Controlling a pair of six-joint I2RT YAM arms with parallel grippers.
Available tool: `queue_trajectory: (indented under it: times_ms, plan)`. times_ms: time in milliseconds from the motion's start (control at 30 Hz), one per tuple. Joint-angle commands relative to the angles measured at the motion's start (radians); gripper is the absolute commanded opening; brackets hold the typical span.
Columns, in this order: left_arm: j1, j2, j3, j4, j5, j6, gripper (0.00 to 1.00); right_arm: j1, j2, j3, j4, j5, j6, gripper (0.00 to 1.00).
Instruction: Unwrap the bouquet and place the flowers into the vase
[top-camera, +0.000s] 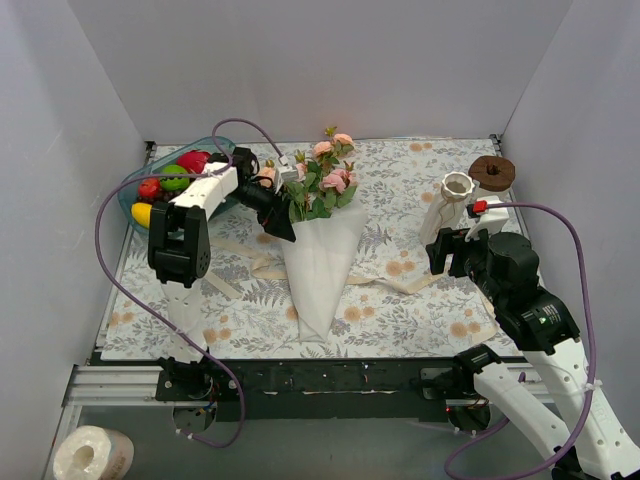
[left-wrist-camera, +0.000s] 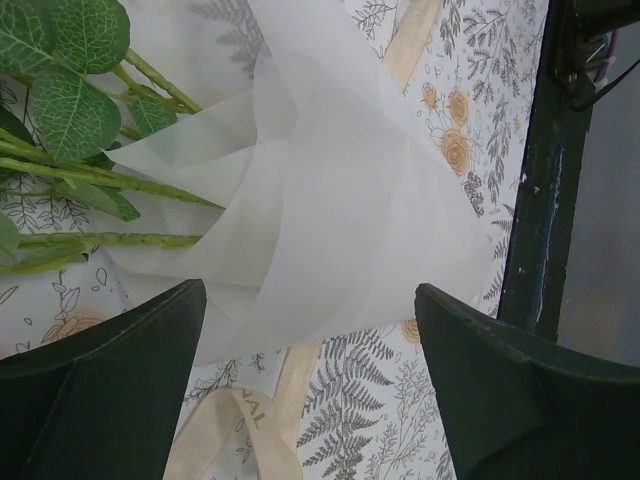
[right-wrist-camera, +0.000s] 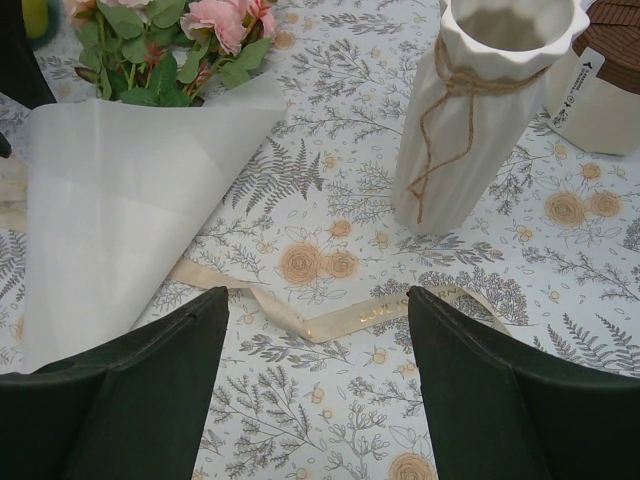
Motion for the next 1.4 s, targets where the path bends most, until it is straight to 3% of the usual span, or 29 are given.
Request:
queue_trajectory:
  times_ms: [0,200,367,467,667,733,767,833,1367]
  plan:
    - [-0.002,-0.012,-0.015,0.029,0.034,0.029,0.84,0.003,-0.002,-0.012,0.030,-0.001,0.003,0.80]
    - [-0.002,0.002,0.005,0.012,0.028,0.037,0.78,0.003,0.006,-0.009,0.032,-0.006,0.009,0.79]
    - [-0.002,0.027,0.049,-0.062,0.016,0.073,0.49,0.003,0.009,-0.009,0.032,-0.003,0.011,0.78]
    - [-0.002,0.037,0.059,-0.083,0.008,0.087,0.38,0.001,0.009,-0.013,0.036,-0.004,0.015,0.78]
    - [-0.002,0.042,0.074,-0.085,0.016,0.075,0.31,0.003,0.012,-0.007,0.036,-0.011,0.018,0.78]
    - [-0.002,0.044,0.092,-0.094,0.016,0.076,0.24,0.003,0.012,-0.007,0.038,-0.012,0.017,0.77]
    - [-0.002,0.053,0.100,-0.108,0.014,0.078,0.19,0.003,0.010,-0.007,0.036,-0.012,0.017,0.77]
    - [-0.003,0.060,0.132,-0.126,0.013,0.079,0.00,0.003,0.010,-0.005,0.038,-0.011,0.017,0.77]
    - [-0.075,-0.010,0.286,-0.218,0.036,0.023,0.01,0.003,0.016,0.033,0.028,-0.021,0.011,0.77]
